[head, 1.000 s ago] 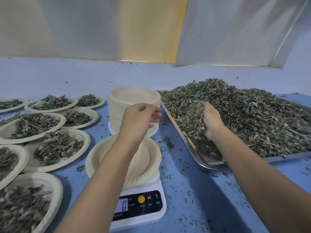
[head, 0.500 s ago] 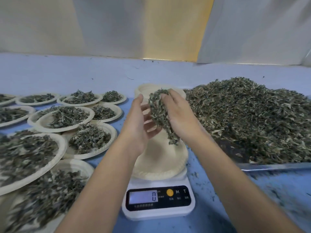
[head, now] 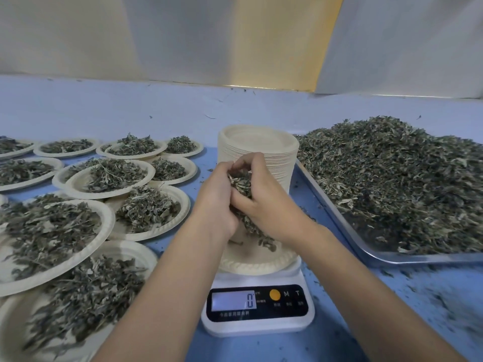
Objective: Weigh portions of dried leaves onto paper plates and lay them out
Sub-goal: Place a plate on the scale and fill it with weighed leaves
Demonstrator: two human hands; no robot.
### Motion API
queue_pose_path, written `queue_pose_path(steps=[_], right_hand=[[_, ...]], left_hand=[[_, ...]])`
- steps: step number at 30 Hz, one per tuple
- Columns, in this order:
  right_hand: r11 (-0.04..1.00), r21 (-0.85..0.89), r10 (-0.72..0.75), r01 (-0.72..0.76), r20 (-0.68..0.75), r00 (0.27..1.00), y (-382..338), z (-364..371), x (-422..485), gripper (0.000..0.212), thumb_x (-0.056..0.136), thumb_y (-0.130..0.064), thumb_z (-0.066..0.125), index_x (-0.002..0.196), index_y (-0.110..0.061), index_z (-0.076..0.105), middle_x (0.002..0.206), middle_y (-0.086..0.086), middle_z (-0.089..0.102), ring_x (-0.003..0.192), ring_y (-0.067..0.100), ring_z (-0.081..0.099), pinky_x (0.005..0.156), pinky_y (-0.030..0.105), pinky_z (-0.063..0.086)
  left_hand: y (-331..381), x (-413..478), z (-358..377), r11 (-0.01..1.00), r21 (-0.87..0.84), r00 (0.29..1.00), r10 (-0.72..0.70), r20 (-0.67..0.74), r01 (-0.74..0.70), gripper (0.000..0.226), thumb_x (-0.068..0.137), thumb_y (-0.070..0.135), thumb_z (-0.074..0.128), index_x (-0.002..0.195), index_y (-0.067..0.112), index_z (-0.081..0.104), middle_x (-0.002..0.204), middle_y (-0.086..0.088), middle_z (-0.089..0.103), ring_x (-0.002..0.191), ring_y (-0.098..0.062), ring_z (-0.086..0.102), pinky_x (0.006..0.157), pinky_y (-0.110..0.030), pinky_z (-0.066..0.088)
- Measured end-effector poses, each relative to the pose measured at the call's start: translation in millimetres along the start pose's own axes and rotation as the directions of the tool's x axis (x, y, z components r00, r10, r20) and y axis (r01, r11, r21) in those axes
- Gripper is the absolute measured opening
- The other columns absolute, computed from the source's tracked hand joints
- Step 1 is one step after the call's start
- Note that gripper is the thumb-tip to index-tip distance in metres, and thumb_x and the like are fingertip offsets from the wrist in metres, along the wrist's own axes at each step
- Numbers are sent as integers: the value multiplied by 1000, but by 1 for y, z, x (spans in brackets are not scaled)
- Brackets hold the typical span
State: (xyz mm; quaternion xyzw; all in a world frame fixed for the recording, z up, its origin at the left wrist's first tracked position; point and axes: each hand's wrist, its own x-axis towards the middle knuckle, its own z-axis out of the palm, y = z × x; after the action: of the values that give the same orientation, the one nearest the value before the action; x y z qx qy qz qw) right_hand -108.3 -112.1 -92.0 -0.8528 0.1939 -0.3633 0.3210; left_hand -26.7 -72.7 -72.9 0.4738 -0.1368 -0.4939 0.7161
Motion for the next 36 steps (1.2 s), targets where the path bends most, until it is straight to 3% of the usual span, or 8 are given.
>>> queue_pose_path(steps=[3,9,13,17,22,29,33,36], right_hand=[[999,-33,-14,13,-20,1000,1,0,-1,18,89,-20,61,103,-17,49,107,-1,52,103,9,49,90,22,39],[1000,28,-3,4,-56,998,-3,-5,-1,9,91,-29,61,92,-24,54,100,-9,50,95,-5,44,84,8,33],[997,77,33,-29,-55,998,-4,-11,0,12,87,-27,67,87,-21,57,99,-4,53,89,-3,47,81,12,37],[996,82,44,-42,-20,999,-4,-14,-2,13,86,-23,69,84,-18,58,98,2,59,86,3,50,77,16,37],[996,75,48,-50,27,998,-3,-13,-3,14,84,-25,71,81,-24,57,90,-7,57,67,-9,47,65,14,32],[989,133,64,-71,60,996,-1,-15,-2,16,83,-27,72,77,-28,57,78,-16,55,65,-7,50,68,19,38],[993,110,43,-47,38,998,1,-11,-2,16,83,-24,72,78,-26,57,72,-20,52,63,-11,48,59,10,33],[992,122,31,-35,34,999,1,-11,-1,14,83,-22,72,79,-24,58,75,-18,55,64,-9,49,64,13,33]], left_hand=[[2,3,-3,998,-46,999,-42,-5,42,28,93,20,42,66,16,49,65,-2,54,61,-17,55,55,-24,45],[12,7,-15,982,-143,993,-117,30,120,22,94,15,34,87,16,55,75,-4,56,66,-20,56,54,-26,44],[14,6,-17,955,-268,992,-117,41,124,30,95,14,34,74,8,54,59,-9,61,48,-19,61,46,-23,51],[13,12,-20,951,-297,996,-90,-8,83,24,93,15,34,72,15,46,69,-2,50,59,-18,50,58,-27,46],[11,16,-21,961,-274,994,-70,-88,43,27,93,16,35,68,18,45,63,2,49,51,-15,47,48,-22,42],[10,17,-21,981,-196,988,-34,-150,4,28,93,20,39,68,17,50,68,-2,52,59,-19,50,55,-27,44],[6,17,-18,994,-107,986,4,-164,-22,18,91,21,40,81,17,55,88,-2,58,83,-23,53,85,-34,48],[5,14,-15,993,-106,981,30,-194,-51,19,90,19,44,76,18,57,81,-1,56,80,-23,52,80,-33,48]])
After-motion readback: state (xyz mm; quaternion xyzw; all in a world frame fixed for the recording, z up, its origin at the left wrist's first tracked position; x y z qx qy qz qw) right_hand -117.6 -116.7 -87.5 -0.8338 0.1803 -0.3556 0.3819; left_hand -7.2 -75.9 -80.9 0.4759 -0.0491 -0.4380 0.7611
